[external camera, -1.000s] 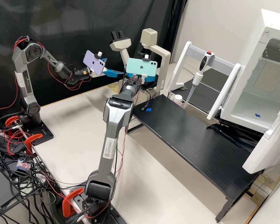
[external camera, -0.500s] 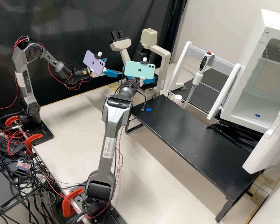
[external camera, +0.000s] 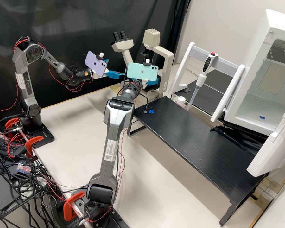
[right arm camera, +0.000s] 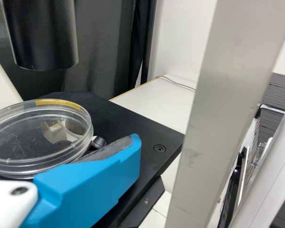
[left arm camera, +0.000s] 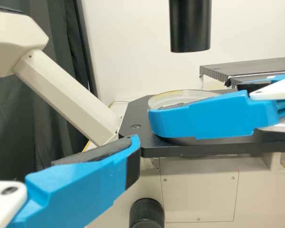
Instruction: Move the petri dish to the bench
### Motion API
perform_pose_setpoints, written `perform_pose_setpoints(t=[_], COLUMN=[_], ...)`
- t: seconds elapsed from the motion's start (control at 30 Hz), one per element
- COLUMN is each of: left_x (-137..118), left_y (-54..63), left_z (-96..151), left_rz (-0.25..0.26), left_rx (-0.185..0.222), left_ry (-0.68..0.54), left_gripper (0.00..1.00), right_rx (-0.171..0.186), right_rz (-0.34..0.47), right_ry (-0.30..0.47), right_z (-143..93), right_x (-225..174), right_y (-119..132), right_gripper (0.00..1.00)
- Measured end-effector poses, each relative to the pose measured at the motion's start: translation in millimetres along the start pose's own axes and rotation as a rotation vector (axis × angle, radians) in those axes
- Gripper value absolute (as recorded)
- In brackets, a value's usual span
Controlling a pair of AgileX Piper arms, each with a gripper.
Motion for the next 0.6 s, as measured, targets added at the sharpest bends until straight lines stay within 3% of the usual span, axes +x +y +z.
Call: perform_pose_setpoints(t=[0.6], left_x=[0.0], left_y=[0.0], left_z=[0.0], left_rz=[0.0], left_rx=[0.0], left_ry=[0.0], left_gripper=[1.0], right_rx=[0.001], right_rz=[-0.011], right_ry=[-0.03], right_z=[6.1], right_x=[-0.6], right_y=[-4.6], right_gripper=[0.0])
